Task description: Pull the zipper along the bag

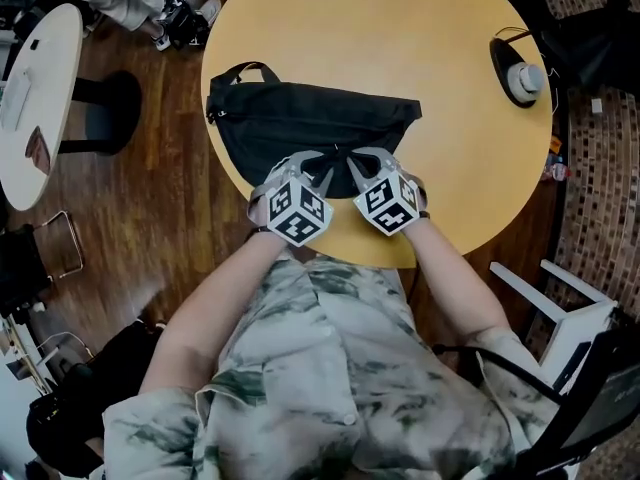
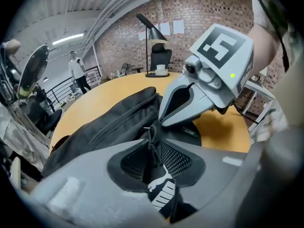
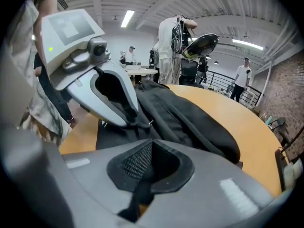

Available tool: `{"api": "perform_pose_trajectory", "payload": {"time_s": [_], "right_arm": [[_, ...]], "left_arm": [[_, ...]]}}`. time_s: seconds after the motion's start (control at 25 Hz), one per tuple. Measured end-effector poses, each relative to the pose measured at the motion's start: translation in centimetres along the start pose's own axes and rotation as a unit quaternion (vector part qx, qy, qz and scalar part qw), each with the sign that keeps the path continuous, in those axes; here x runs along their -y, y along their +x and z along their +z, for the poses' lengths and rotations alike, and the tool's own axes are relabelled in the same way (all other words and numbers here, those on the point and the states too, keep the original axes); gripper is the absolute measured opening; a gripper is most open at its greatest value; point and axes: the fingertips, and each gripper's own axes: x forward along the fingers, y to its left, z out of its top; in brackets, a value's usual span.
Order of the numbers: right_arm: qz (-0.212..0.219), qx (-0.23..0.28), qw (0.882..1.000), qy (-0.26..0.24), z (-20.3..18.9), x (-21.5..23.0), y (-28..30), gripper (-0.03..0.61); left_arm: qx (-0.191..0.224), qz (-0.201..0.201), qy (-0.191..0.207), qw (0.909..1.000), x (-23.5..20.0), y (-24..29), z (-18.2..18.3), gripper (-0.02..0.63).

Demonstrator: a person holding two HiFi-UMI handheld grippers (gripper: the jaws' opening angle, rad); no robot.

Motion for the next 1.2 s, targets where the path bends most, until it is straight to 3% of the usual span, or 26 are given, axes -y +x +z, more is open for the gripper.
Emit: {"api": "perform_pose_trajectory", "payload": {"time_s": [0.28, 0.48, 0.6, 1.2], "right_arm": [[0.018, -0.013, 1.000, 0.007, -1.0, 0.0, 1.1, 0.008], [0.026, -0.017, 1.000, 0.007, -1.2, -0.2, 1.4, 0.008], [0.028, -0.016, 0.999, 0.008, -1.2, -0.3, 1.5, 0.008], [0.025, -0.023, 0.999, 0.018, -1.6, -0.2, 1.7, 0.008]], "left_arm": [[-0.061, 0.034, 0.043, 0.9966, -0.6, 2.9, -0.8, 0.103], [-0.063, 0.056, 0.056, 0.9949, -0.6, 3.2, -1.0, 0.100], [-0.056, 0.053, 0.048, 0.9959, -0.5, 3.1, -1.0, 0.040], [-0.024, 0.007, -0.011, 0.9996, -0.8, 1.4, -1.3, 0.029]]}}
